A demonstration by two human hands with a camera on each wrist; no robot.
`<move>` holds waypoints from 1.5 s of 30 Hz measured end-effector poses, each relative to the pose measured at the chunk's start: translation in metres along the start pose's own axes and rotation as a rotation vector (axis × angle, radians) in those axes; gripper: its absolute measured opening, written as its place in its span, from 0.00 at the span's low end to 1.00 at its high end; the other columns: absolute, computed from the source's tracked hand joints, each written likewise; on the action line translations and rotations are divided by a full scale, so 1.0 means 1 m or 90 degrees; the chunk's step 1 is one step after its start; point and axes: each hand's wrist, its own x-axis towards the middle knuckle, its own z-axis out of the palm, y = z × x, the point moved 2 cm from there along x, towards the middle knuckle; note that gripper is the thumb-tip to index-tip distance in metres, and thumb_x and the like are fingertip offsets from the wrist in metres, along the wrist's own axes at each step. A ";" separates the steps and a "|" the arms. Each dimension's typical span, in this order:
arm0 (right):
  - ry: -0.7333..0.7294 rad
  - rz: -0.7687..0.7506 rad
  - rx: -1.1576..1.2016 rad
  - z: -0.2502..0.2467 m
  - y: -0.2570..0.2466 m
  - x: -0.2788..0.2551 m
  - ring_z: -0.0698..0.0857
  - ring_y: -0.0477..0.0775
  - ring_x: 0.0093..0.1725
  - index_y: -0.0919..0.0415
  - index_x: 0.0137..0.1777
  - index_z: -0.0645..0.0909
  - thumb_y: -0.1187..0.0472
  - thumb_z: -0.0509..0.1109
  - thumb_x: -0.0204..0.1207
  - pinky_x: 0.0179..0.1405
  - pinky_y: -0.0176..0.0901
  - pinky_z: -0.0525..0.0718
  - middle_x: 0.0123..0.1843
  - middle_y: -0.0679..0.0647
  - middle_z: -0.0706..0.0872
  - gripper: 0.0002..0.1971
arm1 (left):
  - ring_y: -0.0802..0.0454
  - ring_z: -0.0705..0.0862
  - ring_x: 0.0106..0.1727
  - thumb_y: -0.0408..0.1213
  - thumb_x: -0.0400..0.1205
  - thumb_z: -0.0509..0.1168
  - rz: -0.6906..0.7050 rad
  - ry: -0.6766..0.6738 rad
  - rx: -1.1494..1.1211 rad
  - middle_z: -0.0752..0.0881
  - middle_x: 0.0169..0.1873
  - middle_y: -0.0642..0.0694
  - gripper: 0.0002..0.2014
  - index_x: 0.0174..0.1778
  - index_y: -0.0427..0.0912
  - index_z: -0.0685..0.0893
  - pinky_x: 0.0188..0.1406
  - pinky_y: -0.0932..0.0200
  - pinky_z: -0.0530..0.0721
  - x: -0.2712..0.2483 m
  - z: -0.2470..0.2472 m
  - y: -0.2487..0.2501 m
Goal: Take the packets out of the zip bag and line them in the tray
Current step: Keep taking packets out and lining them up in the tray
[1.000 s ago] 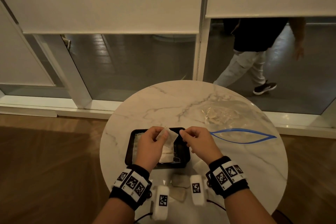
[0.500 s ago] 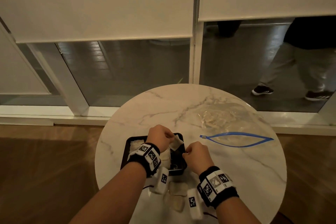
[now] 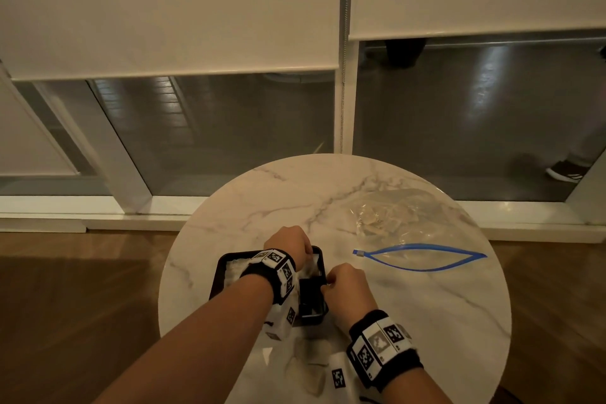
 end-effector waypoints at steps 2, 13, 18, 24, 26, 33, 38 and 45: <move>-0.004 -0.007 0.001 0.000 0.000 0.000 0.89 0.59 0.49 0.64 0.48 0.86 0.65 0.69 0.78 0.40 0.38 0.79 0.47 0.59 0.87 0.05 | 0.44 0.90 0.48 0.35 0.79 0.73 -0.002 0.005 0.028 0.93 0.47 0.48 0.08 0.47 0.52 0.95 0.51 0.50 0.91 0.003 0.000 0.004; 0.001 -0.014 0.014 -0.002 0.001 -0.001 0.88 0.58 0.52 0.63 0.52 0.85 0.64 0.70 0.80 0.42 0.37 0.80 0.50 0.57 0.86 0.05 | 0.42 0.89 0.39 0.44 0.75 0.78 -0.020 0.039 0.145 0.88 0.37 0.44 0.10 0.43 0.43 0.89 0.41 0.50 0.91 0.008 -0.005 0.013; 0.006 -0.019 0.015 -0.001 0.002 0.001 0.89 0.57 0.50 0.63 0.49 0.86 0.65 0.70 0.79 0.45 0.38 0.85 0.48 0.57 0.87 0.03 | 0.43 0.91 0.44 0.38 0.78 0.74 0.030 -0.110 0.084 0.92 0.41 0.41 0.07 0.46 0.38 0.93 0.46 0.49 0.92 0.006 0.006 0.015; 0.014 -0.027 0.010 0.002 0.003 0.004 0.89 0.56 0.49 0.62 0.47 0.86 0.66 0.69 0.78 0.47 0.40 0.87 0.46 0.56 0.88 0.04 | 0.39 0.88 0.54 0.29 0.83 0.65 0.087 -0.192 0.137 0.90 0.53 0.37 0.10 0.57 0.36 0.90 0.49 0.52 0.85 -0.003 0.019 0.015; 0.016 -0.030 0.015 0.004 0.005 0.005 0.89 0.56 0.49 0.62 0.49 0.86 0.66 0.70 0.79 0.48 0.40 0.87 0.48 0.56 0.89 0.04 | 0.38 0.88 0.56 0.29 0.84 0.64 0.092 -0.200 0.145 0.89 0.55 0.36 0.11 0.58 0.35 0.88 0.48 0.53 0.83 -0.005 0.020 0.015; 0.015 -0.036 0.035 0.006 0.013 0.008 0.88 0.54 0.44 0.63 0.47 0.87 0.63 0.71 0.77 0.37 0.33 0.83 0.45 0.56 0.88 0.04 | 0.45 0.88 0.49 0.29 0.82 0.67 0.097 -0.165 0.052 0.91 0.50 0.42 0.11 0.55 0.40 0.93 0.48 0.55 0.86 -0.004 0.007 0.007; -0.007 -0.054 0.054 -0.001 0.018 0.008 0.88 0.50 0.38 0.58 0.47 0.90 0.57 0.70 0.81 0.41 0.37 0.84 0.39 0.54 0.90 0.08 | 0.46 0.89 0.55 0.28 0.82 0.67 0.060 -0.053 -0.006 0.92 0.54 0.44 0.12 0.53 0.44 0.93 0.54 0.55 0.88 -0.003 -0.013 -0.015; 0.003 0.020 -0.018 -0.016 0.048 0.019 0.86 0.52 0.58 0.54 0.62 0.85 0.52 0.72 0.79 0.59 0.42 0.83 0.57 0.53 0.89 0.14 | 0.44 0.86 0.65 0.25 0.84 0.58 0.086 -0.166 0.072 0.88 0.66 0.43 0.21 0.68 0.46 0.88 0.67 0.49 0.85 -0.007 -0.003 -0.015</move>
